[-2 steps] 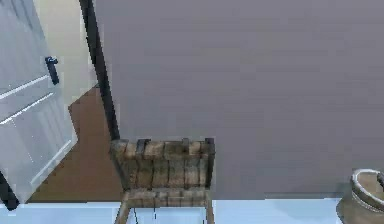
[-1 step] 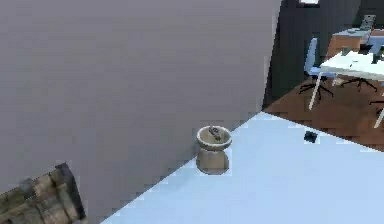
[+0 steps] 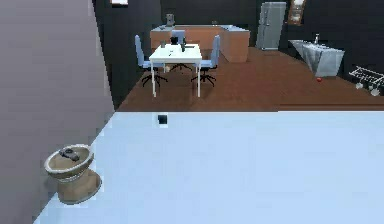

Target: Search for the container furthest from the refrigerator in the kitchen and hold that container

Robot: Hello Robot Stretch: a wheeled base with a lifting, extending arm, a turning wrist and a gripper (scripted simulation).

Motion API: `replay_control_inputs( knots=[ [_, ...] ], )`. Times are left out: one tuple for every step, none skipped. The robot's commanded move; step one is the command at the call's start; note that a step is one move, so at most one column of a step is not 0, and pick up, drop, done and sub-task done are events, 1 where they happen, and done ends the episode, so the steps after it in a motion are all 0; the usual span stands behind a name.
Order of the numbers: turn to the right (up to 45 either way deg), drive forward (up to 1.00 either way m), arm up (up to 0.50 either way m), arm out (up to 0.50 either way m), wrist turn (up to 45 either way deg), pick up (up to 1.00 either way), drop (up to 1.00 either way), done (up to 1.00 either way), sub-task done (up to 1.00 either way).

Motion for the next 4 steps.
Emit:
replay_control_inputs(
  knots=[
    [15.0,0.00,0.00,0.00,0.0,0.00,0.00,0.00,0.00],
    [0.0,1.00,0.00,0.00,0.0,0.00,0.00,0.00,0.00],
    [0.0,1.00,0.00,0.00,0.0,0.00,0.00,0.00,0.00],
    [3.0,0.00,0.00,0.00,0.0,0.00,0.00,0.00,0.00]
  ],
)
